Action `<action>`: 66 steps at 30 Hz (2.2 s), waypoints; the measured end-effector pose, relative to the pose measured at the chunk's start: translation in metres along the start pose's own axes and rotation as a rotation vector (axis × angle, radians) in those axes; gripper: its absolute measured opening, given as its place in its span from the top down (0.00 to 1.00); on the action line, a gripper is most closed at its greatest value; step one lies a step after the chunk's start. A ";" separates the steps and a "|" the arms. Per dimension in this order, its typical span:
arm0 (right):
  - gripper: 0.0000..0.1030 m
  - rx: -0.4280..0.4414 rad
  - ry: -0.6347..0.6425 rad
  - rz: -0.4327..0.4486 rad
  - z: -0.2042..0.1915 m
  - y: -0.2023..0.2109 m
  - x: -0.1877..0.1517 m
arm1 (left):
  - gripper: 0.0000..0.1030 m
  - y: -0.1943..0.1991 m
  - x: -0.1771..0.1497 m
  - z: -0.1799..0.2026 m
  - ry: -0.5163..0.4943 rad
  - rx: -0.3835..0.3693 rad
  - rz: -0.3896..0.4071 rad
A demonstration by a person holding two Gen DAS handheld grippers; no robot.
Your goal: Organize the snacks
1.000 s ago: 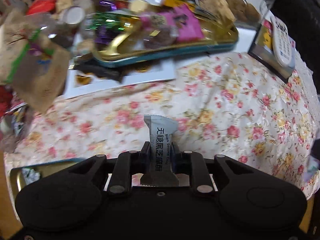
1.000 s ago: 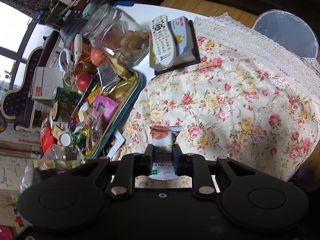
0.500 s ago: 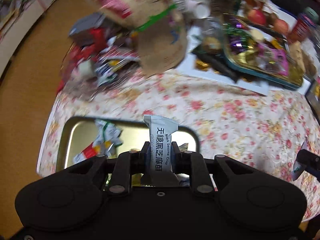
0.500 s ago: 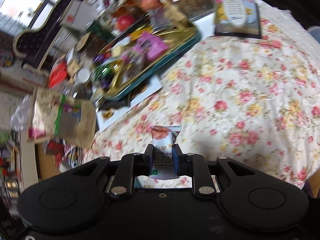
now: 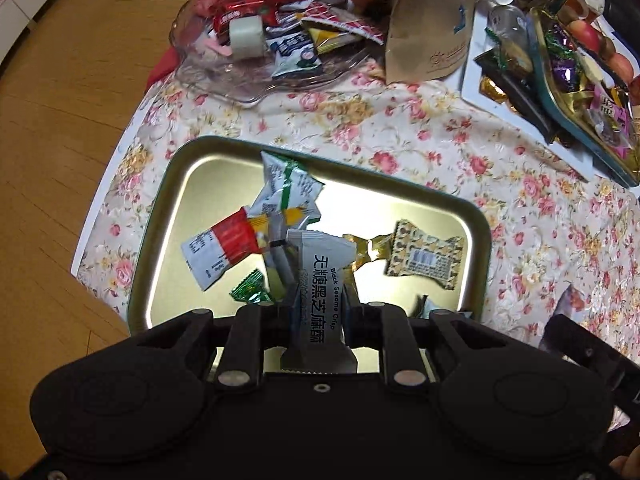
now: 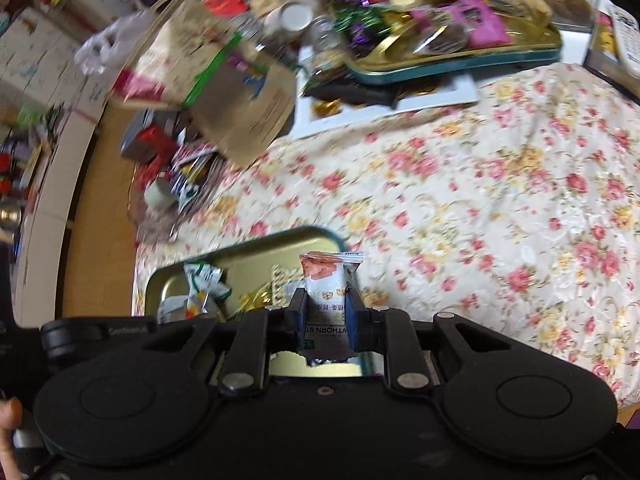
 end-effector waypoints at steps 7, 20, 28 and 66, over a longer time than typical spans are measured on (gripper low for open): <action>0.79 0.007 0.106 -0.046 -0.031 -0.017 -0.020 | 0.69 0.004 0.001 -0.011 -0.009 0.033 0.027; 0.65 0.034 0.154 -0.101 -0.048 -0.023 -0.036 | 0.69 0.002 -0.004 -0.017 -0.006 0.056 0.024; 0.60 -0.035 0.182 -0.096 -0.038 -0.026 -0.034 | 0.69 -0.002 -0.006 -0.015 -0.028 0.088 0.022; 0.58 -0.152 0.200 -0.090 -0.015 -0.042 -0.032 | 0.69 -0.007 -0.015 -0.012 -0.073 0.146 0.041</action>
Point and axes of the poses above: each gripper's, at about its wrist camera, not at the fingertips, and y roughly against the way its jaws point, z to its right, x to its top, the point moved 10 cm from there along -y, roughly the way its jaws point, and after that the axes turned 1 degree about z, right-handed, at the moved point
